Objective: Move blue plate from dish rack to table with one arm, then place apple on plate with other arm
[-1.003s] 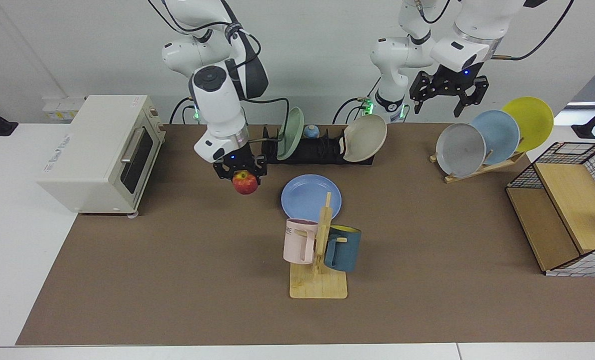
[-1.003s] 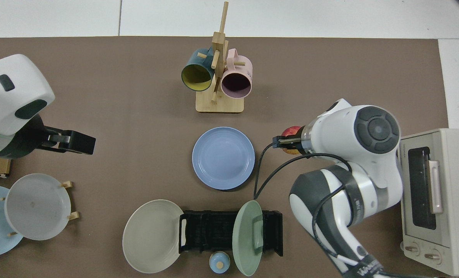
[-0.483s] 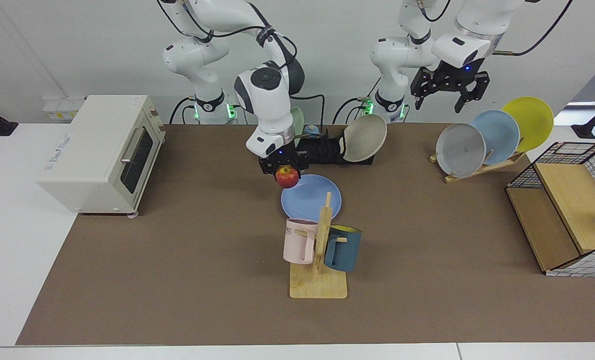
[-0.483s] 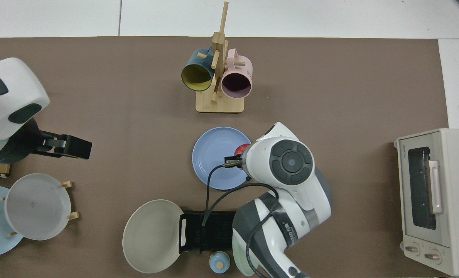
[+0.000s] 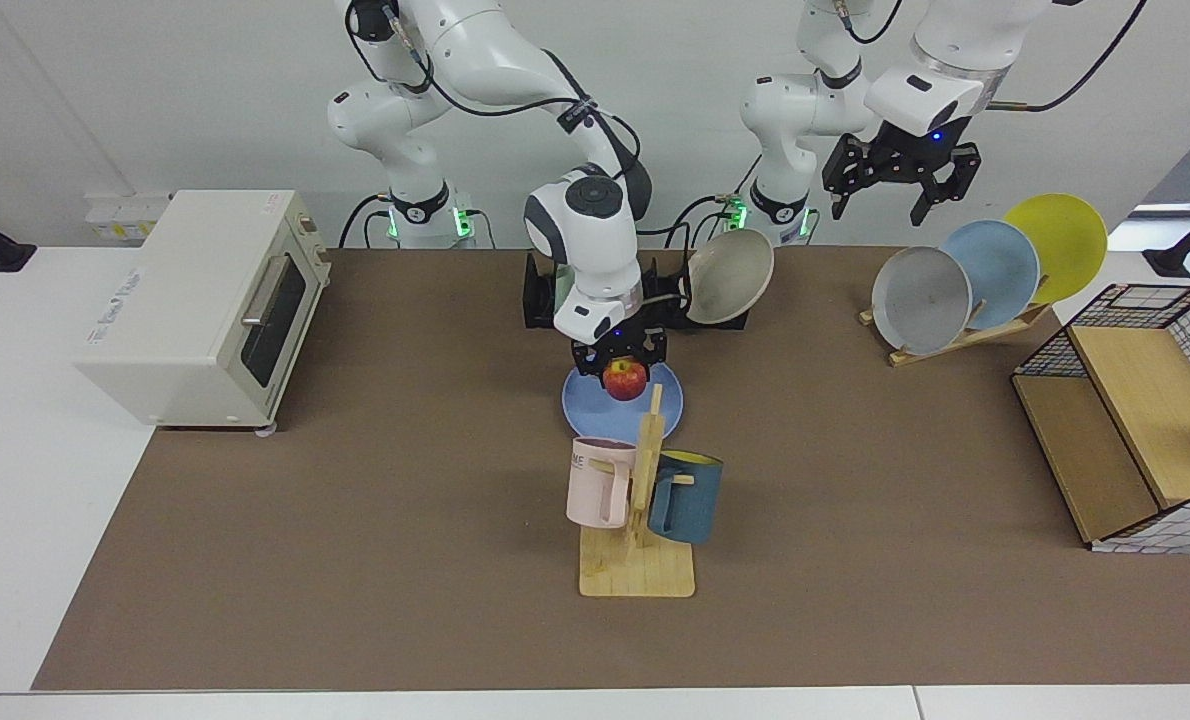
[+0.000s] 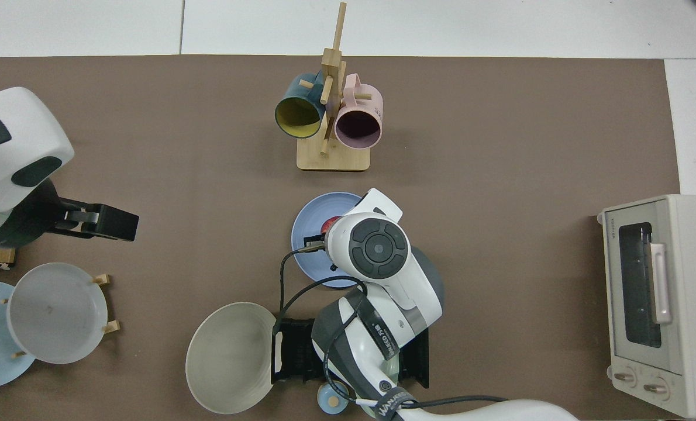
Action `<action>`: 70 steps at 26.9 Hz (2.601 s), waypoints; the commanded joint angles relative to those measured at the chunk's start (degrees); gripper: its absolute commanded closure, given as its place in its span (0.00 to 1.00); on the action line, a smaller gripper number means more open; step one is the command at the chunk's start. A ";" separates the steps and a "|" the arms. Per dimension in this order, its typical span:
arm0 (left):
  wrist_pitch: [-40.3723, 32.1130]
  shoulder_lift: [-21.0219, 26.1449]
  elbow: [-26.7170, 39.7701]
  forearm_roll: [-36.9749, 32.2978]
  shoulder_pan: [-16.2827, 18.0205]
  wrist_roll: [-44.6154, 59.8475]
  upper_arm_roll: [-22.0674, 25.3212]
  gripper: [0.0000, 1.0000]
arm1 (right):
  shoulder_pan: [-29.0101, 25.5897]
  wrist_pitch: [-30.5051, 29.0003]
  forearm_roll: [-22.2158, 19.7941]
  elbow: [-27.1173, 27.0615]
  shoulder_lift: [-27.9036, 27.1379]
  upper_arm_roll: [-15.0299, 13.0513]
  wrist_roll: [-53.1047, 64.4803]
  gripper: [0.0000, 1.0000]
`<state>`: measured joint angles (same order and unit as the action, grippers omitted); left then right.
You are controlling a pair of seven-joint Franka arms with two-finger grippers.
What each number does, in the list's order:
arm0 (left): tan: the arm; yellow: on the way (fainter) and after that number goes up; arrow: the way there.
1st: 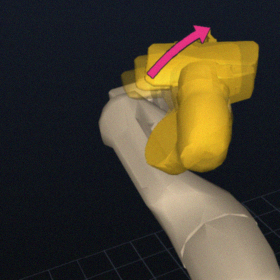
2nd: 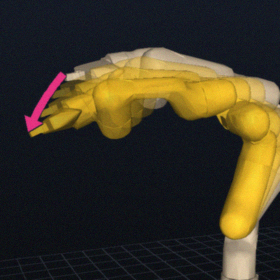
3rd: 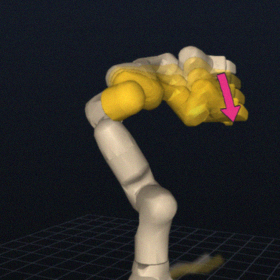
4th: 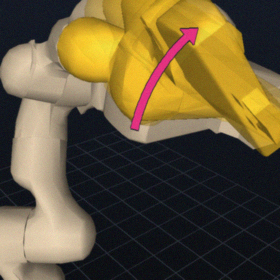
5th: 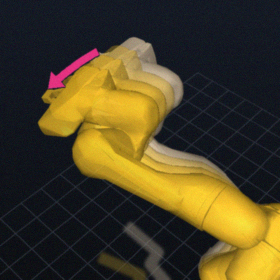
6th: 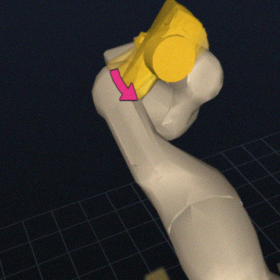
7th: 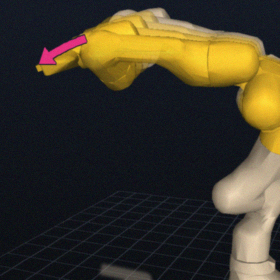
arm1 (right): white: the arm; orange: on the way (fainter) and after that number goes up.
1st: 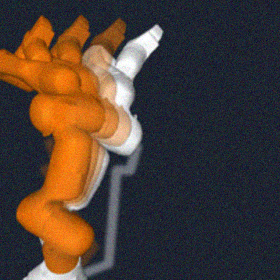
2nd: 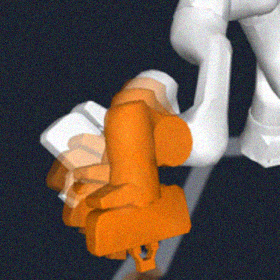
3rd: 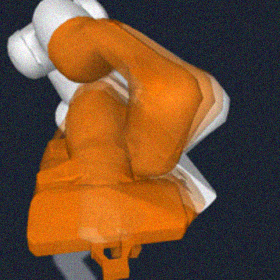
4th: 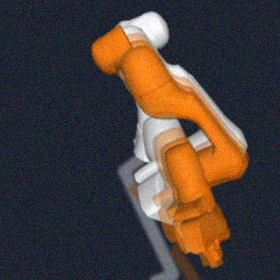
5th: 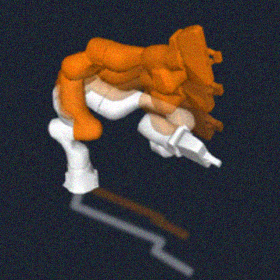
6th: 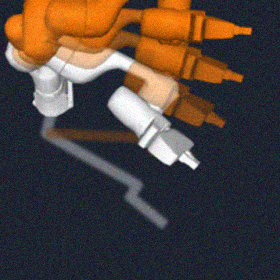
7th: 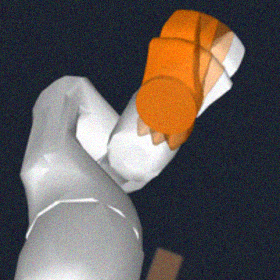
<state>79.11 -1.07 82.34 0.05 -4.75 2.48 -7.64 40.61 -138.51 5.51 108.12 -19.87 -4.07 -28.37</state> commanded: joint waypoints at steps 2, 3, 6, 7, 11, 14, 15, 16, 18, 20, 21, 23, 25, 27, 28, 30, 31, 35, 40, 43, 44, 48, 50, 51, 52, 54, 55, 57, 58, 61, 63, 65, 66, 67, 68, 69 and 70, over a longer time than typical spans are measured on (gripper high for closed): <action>-0.80 -0.43 -0.08 0.12 0.45 0.42 -0.09 0.00 | 0.43 -1.24 0.38 -0.89 -1.57 -0.24 0.16 1.00; -0.80 -0.51 -0.08 0.12 0.45 0.42 -0.09 0.00 | 0.61 -1.50 0.47 -0.89 -1.66 -0.24 0.07 1.00; -0.80 -0.52 -0.08 0.12 0.45 0.42 -0.09 0.00 | 0.78 -1.59 0.47 0.07 -1.58 -0.24 0.07 1.00; -0.80 -0.52 -0.08 0.12 0.45 0.42 -0.09 0.00 | 0.70 -1.59 0.47 0.51 -1.40 -0.24 0.16 1.00; -0.80 -0.52 -0.08 0.12 0.45 0.42 -0.09 0.00 | 0.78 -2.46 0.56 2.10 -1.40 -0.24 -0.02 1.00; -0.80 -0.52 -0.08 0.04 0.45 0.42 -0.09 0.00 | 0.78 -3.78 0.56 2.36 -1.49 -0.15 -0.02 1.00; -0.80 -0.52 -0.08 0.04 0.45 0.42 -0.09 0.00 | 0.78 -3.87 0.65 2.45 -1.49 -0.15 -0.36 0.97; -0.80 -0.52 -0.08 0.12 0.45 0.42 -0.09 0.00 | 0.78 -3.87 0.65 2.62 -1.66 -0.15 -0.80 0.96; -0.80 -0.43 -0.08 0.04 0.45 0.42 -0.09 0.00 | 1.05 -4.57 0.73 2.98 -2.01 -0.06 -1.07 0.96; -0.80 -0.52 -0.08 0.12 0.45 0.42 -0.09 0.00 | 1.66 -5.45 0.73 3.24 -2.19 -0.06 -0.81 0.96; -0.80 -0.52 -0.08 0.12 0.45 0.42 -0.09 0.00 | 1.49 -5.63 0.73 3.24 -2.19 -0.06 -0.72 0.93; -0.80 -0.52 -0.08 0.04 0.45 0.42 -0.09 0.00 | 1.40 -5.72 0.73 3.24 -2.28 -0.06 -0.72 0.89; -0.80 -0.52 -0.08 0.12 0.45 0.51 -0.09 0.00 | 1.57 -6.33 0.73 3.41 -2.54 -0.06 -0.89 0.77; -0.80 -0.52 -0.08 0.12 0.45 0.42 -0.09 0.00 | 1.75 -6.77 0.65 3.42 -2.72 -0.06 -0.11 0.01; -0.80 -0.52 -0.08 0.04 0.45 0.42 -0.09 0.00 | 1.84 -6.77 0.56 3.33 -2.72 -0.15 0.07 0.00; -0.80 -0.52 -0.08 0.04 0.45 0.51 -0.09 0.00 | 1.75 -6.77 0.47 2.89 -2.89 -0.15 0.16 0.00; -0.80 -0.52 -0.08 0.04 0.45 0.42 -0.09 0.00 | 1.66 -6.69 0.30 2.63 -2.89 -0.24 0.33 0.00; -0.80 -0.52 -0.08 0.12 0.45 0.51 -0.09 0.00 | 0.44 -5.55 -0.41 2.01 -1.93 -0.68 0.51 0.00; -0.80 -0.52 -0.08 0.12 0.45 0.42 -0.09 0.00 | -1.85 2.70 -0.76 1.83 2.90 -1.03 0.86 0.00; -0.80 -0.51 -0.08 0.12 0.45 0.42 -0.09 0.00 | -2.99 8.42 -1.37 1.83 6.06 -1.47 2.26 0.00; -0.80 -0.52 -0.08 0.12 0.45 0.42 -0.09 0.00 | -3.78 10.00 -1.55 1.75 7.38 -1.47 2.70 0.00; -0.80 -0.43 -0.08 0.12 0.45 0.42 -0.09 0.00 | -8.78 13.87 -2.08 1.66 11.07 -1.29 5.86 0.00; -0.80 -0.52 -0.08 0.12 0.45 0.51 -0.09 0.00 | -10.98 14.67 -2.08 1.66 12.22 -1.29 9.11 0.00; -0.80 -0.52 -0.08 0.12 0.45 0.51 -0.09 0.00 | -12.04 14.85 -2.08 1.57 12.57 -1.38 10.69 0.00; -0.80 -0.52 -0.08 0.12 0.45 0.42 -0.09 0.00 | -12.92 15.02 -2.08 1.48 13.01 -1.38 12.27 0.00; -0.80 -0.52 -0.08 0.04 0.45 0.51 -0.09 0.00 | -15.20 15.81 -2.08 1.13 13.89 -1.38 15.53 0.00; -0.80 -0.52 -0.08 0.04 0.45 0.51 -0.09 0.00 | -16.43 16.42 -2.17 0.78 14.07 -1.30 17.19 0.00; -0.80 -0.52 -0.08 0.12 0.45 0.51 -0.09 0.00 | -17.93 18.44 -2.69 -0.27 14.33 -1.38 20.18 0.00; -0.80 -0.52 -0.08 0.04 0.45 0.51 -0.09 0.00 | -18.46 19.32 -3.22 -0.71 14.33 -1.47 21.50 0.00; -0.80 -0.52 -0.08 0.04 0.45 0.42 -0.09 0.00 | -20.30 21.26 -4.97 -1.50 15.91 -1.47 24.06 0.00; -0.80 -0.52 -0.08 0.04 0.45 0.51 -0.09 0.00 | -21.10 22.23 -6.20 -1.59 17.40 -1.47 24.07 0.00; -0.80 -0.51 -0.08 0.04 0.45 0.51 -0.09 0.00 | -22.41 23.89 -6.65 -1.59 19.07 -1.47 24.07 0.00; -0.80 -0.52 -0.08 0.12 0.45 0.42 -0.09 0.00 | -23.03 24.95 -6.65 -1.51 19.95 -1.38 24.07 0.00; -0.80 -0.52 -0.08 0.04 0.45 0.51 -0.09 0.00 | -23.56 26.00 -6.65 -1.59 20.65 -1.38 24.07 0.00; -0.80 -0.52 -0.08 0.12 0.45 0.42 -0.09 0.00 | -24.00 26.97 -6.65 -1.51 21.44 -1.47 24.07 0.00; -0.80 -0.52 -0.08 0.12 0.45 0.51 -0.09 0.00 | -24.44 27.93 -6.65 -1.59 22.15 -1.47 24.07 0.00; -0.80 -0.52 -0.08 0.12 0.45 0.51 -0.09 0.00 | -25.05 28.90 -6.74 -1.59 23.03 -1.56 24.07 0.00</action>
<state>79.07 -1.07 82.34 0.05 -4.75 2.52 -7.64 18.50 -114.01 -0.22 106.07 -1.19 -6.39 -5.88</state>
